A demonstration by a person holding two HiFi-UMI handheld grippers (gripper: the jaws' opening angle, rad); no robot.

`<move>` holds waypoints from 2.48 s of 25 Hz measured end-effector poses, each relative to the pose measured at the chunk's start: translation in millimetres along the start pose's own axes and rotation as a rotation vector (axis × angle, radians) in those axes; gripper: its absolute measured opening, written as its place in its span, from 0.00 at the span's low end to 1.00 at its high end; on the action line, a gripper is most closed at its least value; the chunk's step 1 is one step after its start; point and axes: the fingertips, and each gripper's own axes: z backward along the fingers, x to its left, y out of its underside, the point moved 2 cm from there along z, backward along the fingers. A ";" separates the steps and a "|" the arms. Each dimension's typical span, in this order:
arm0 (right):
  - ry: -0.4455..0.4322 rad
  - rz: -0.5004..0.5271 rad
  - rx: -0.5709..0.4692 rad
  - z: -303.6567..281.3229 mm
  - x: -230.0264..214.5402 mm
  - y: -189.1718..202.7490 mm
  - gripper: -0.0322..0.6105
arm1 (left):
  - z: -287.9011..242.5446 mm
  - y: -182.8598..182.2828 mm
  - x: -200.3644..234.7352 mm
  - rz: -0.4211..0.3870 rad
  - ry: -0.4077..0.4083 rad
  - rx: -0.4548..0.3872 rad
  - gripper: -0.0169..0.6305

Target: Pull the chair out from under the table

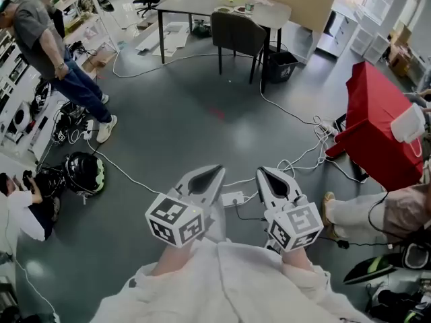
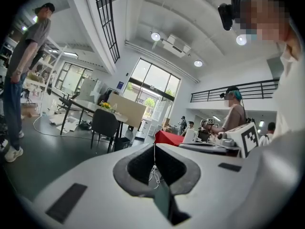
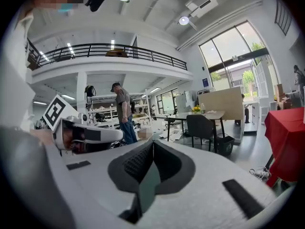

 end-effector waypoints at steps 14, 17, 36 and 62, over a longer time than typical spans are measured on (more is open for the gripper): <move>0.076 -0.003 -0.024 -212.5 -97.0 -71.6 0.05 | -146.1 -100.3 169.0 -0.031 0.100 0.050 0.05; 0.125 -0.003 -0.039 -254.3 -124.3 -86.7 0.05 | -182.3 -122.0 197.5 -0.059 0.155 0.066 0.05; 0.134 0.042 -0.014 -383.5 -213.4 -119.9 0.05 | -302.8 -153.0 290.4 -0.049 0.199 0.118 0.05; 0.026 0.061 0.035 -536.5 -491.9 -173.9 0.05 | -618.8 -237.3 366.9 -0.053 0.102 0.103 0.05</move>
